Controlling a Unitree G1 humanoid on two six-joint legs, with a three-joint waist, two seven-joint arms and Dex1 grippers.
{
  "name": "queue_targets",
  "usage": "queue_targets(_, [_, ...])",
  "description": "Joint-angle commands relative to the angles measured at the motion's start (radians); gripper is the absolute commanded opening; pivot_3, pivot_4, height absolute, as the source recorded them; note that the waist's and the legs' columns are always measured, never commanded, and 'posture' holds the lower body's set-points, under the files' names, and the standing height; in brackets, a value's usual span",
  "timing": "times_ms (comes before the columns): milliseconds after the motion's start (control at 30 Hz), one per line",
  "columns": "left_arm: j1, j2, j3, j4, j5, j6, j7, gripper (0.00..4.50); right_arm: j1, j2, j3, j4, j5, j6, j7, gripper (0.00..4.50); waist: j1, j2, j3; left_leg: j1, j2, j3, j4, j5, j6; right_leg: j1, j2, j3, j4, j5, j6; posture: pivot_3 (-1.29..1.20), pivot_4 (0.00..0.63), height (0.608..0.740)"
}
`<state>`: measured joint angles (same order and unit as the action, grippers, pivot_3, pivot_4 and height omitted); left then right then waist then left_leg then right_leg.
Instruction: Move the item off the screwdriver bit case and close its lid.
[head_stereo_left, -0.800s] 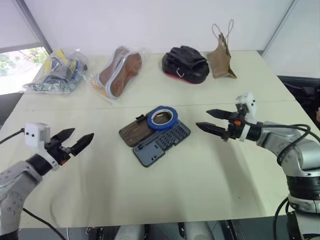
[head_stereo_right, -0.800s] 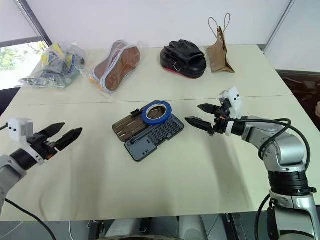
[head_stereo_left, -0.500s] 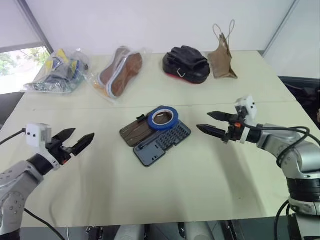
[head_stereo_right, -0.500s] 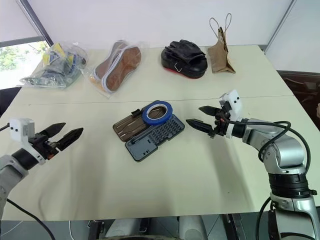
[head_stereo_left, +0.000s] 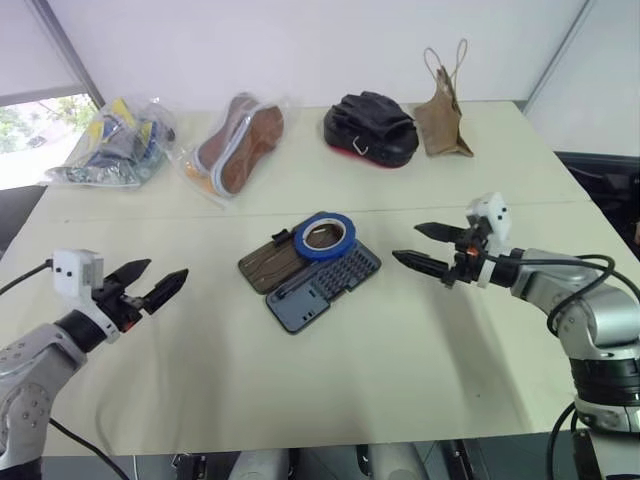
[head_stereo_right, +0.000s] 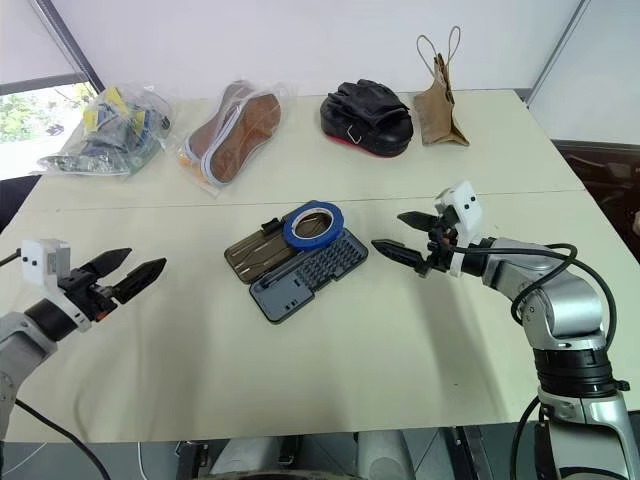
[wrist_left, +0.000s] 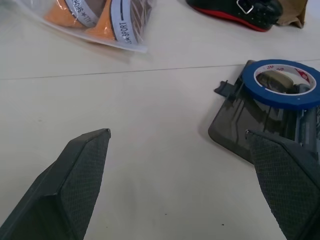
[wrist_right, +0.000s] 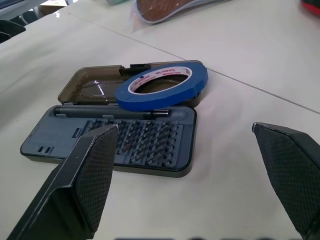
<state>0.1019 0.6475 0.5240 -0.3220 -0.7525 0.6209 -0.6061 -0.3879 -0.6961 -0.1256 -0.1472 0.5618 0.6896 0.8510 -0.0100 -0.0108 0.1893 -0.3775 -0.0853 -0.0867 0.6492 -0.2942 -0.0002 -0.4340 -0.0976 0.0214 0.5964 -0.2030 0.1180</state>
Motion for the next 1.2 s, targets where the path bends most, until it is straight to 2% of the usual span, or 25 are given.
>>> queue_targets(33, [-0.008,0.009,0.004,-0.01,0.003,-0.017,-0.013,4.5,-0.013,0.0,-0.007,0.001,-0.003,-0.02,0.005,4.46,0.0,0.0,0.0,0.0,0.0,0.0,0.0,0.0,0.0,0.0,0.0,0.0,0.0,0.0,0.0,0.0,0.15,0.74])
queue_targets(367, [-0.032,0.042,-0.037,-0.001,0.026,-0.022,-0.087,4.5,-0.079,0.028,0.0,0.026,-0.02,-0.004,-0.042,4.46,-0.001,0.0,0.0,0.0,0.0,0.0,0.0,0.0,0.0,0.0,0.0,0.0,0.001,0.0,0.0,0.0,0.15,0.74])
queue_targets(467, [-0.075,0.12,-0.08,-0.012,-0.003,0.006,-0.205,4.5,-0.189,0.039,0.123,0.065,-0.143,0.027,-0.118,4.46,-0.005,0.0,0.0,0.001,0.0,0.001,0.0,0.0,-0.001,0.0,0.0,0.0,0.001,0.0,-0.001,0.0,0.15,0.74])
queue_targets(567, [-0.139,0.198,-0.125,0.015,-0.018,0.03,-0.303,4.5,-0.353,0.172,0.176,0.162,-0.194,0.178,-0.288,4.46,-0.012,0.0,0.0,0.001,0.001,0.001,0.0,0.001,-0.002,-0.001,0.001,0.001,0.002,0.002,-0.002,0.0,0.15,0.74])
queue_targets(633, [-0.17,0.212,-0.148,0.032,-0.012,0.03,-0.326,4.5,-0.42,0.249,0.179,0.199,-0.203,0.227,-0.341,4.46,-0.011,0.001,0.0,0.001,0.001,0.001,0.0,0.003,-0.004,-0.003,0.002,0.001,0.003,0.003,-0.004,0.0,0.15,0.74])
queue_targets(700, [-0.188,0.209,-0.162,0.038,-0.002,0.027,-0.329,4.5,-0.446,0.277,0.187,0.213,-0.215,0.245,-0.355,4.46,-0.006,0.001,-0.001,0.0,0.002,0.001,-0.001,0.004,-0.007,-0.004,0.003,0.001,0.004,0.003,-0.004,0.0,0.15,0.74])
queue_targets(833, [-0.218,0.158,-0.172,0.032,0.002,0.008,-0.289,4.5,-0.497,0.367,0.241,0.315,-0.284,0.255,-0.435,4.46,-0.004,0.0,-0.001,-0.011,0.001,0.0,0.002,0.007,-0.011,-0.012,0.002,0.001,0.004,0.003,-0.004,0.0,0.15,0.74])
queue_targets(1167, [-0.116,0.035,-0.175,-0.036,0.026,-0.033,-0.199,4.5,-0.477,0.381,0.317,0.404,-0.374,0.253,-0.418,4.46,-0.008,0.0,-0.002,-0.012,-0.001,0.0,0.003,0.007,-0.01,-0.014,0.001,0.001,0.006,0.003,-0.004,0.0,0.15,0.74])
queue_targets(1200, [-0.114,0.025,-0.176,-0.039,0.028,-0.037,-0.189,4.5,-0.479,0.381,0.318,0.41,-0.377,0.252,-0.415,4.22,-0.007,0.0,-0.002,-0.012,-0.001,0.0,0.003,0.007,-0.01,-0.014,0.001,0.001,0.007,0.003,-0.004,0.0,0.15,0.74])
